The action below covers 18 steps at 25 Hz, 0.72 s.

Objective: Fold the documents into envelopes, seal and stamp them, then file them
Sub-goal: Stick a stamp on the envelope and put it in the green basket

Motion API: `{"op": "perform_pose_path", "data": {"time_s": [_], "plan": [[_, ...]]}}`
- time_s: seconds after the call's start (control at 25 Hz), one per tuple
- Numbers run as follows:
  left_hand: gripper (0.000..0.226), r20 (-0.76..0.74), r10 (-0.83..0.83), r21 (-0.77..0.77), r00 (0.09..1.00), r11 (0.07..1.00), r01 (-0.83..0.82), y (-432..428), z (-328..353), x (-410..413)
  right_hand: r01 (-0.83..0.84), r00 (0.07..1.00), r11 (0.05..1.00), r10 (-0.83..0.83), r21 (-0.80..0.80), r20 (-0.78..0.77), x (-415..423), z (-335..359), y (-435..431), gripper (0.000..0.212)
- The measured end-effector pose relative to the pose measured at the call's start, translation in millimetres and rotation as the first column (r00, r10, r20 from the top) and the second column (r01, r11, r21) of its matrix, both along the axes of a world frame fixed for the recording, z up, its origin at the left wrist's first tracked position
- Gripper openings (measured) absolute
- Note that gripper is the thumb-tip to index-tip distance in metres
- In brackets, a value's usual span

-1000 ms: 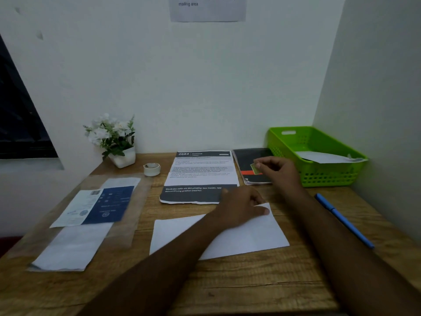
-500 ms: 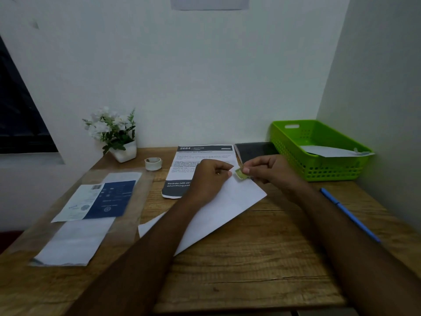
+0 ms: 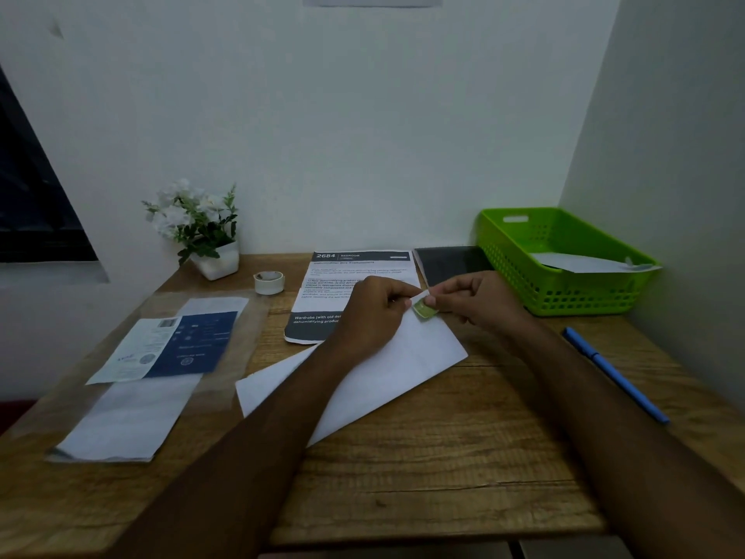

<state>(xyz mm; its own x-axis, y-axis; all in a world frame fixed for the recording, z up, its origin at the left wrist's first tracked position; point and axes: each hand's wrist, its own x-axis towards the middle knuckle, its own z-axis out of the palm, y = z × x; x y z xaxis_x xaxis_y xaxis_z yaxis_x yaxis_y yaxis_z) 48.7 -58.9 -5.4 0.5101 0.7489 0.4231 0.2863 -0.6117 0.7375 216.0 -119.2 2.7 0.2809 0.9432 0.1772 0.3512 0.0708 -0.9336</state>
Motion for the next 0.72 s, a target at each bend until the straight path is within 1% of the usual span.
{"op": "perform_pose_path", "data": {"time_s": [0.12, 0.36, 0.72], "plan": [[0.025, -0.002, 0.004, 0.005, 1.0, 1.0, -0.004, -0.4, 0.1, 0.1, 0.0, 1.0, 1.0, -0.001, 0.016, 0.01, 0.2, 1.8, -0.5, 0.015], [0.025, 0.015, 0.019, -0.015, 1.0, 1.0, -0.019, -1.9, -0.1, 0.1, 0.023, 0.999, 0.999, -0.023, 0.03, -0.022, -1.8, 0.9, -1.2, 0.02], [0.024, 0.03, 0.034, 0.004, 0.999, 0.999, -0.034, -1.0, -0.9, 0.3, 0.06, 0.996, 0.998, -0.058, 0.031, -0.073, -5.9, 0.3, -1.3, 0.023]]}}
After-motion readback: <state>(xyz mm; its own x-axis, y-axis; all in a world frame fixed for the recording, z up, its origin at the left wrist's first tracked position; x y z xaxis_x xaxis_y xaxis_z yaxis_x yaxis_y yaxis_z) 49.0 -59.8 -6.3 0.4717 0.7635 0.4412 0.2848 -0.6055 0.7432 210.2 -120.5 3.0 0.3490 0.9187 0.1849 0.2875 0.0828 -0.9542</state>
